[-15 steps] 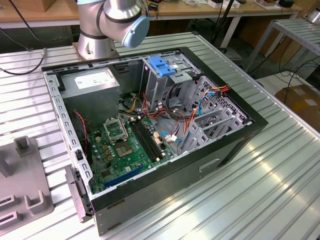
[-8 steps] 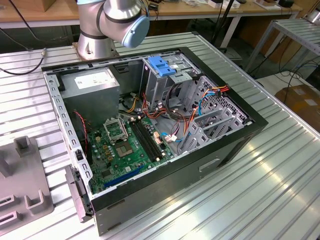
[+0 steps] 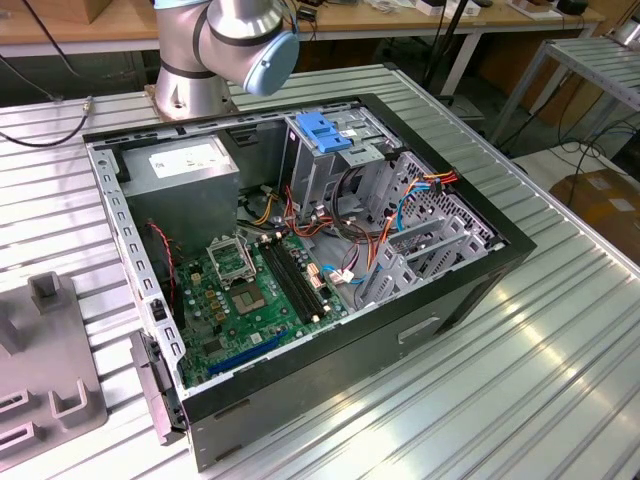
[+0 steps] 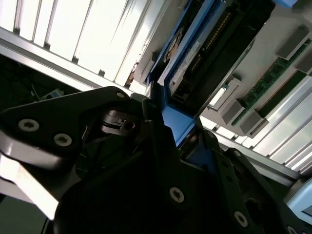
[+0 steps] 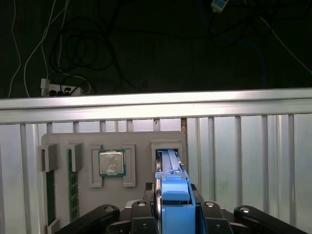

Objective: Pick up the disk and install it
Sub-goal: 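Pick up the disk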

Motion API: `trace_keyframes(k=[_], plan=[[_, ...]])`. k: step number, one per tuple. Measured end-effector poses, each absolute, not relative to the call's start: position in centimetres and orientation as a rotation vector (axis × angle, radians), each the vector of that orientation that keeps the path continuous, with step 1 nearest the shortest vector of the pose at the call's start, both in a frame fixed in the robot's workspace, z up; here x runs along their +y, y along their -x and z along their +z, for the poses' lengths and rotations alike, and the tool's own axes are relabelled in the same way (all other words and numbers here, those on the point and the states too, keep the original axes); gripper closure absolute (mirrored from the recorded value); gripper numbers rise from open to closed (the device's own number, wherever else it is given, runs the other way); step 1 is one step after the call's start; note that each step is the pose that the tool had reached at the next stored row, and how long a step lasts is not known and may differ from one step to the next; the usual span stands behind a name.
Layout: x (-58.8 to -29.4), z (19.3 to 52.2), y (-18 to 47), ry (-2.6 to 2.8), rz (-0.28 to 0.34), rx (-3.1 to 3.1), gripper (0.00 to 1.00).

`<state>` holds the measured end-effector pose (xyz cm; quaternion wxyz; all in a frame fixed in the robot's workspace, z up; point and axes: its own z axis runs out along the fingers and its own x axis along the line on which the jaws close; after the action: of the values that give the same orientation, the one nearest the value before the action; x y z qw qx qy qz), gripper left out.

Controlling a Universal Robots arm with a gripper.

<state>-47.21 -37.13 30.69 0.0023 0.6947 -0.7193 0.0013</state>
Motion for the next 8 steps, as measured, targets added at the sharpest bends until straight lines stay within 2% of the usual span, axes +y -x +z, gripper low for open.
trace_keyframes(k=[8], plan=[[-37.1,33.5,47.2,-2.179,0.004,-2.257,0.63]])
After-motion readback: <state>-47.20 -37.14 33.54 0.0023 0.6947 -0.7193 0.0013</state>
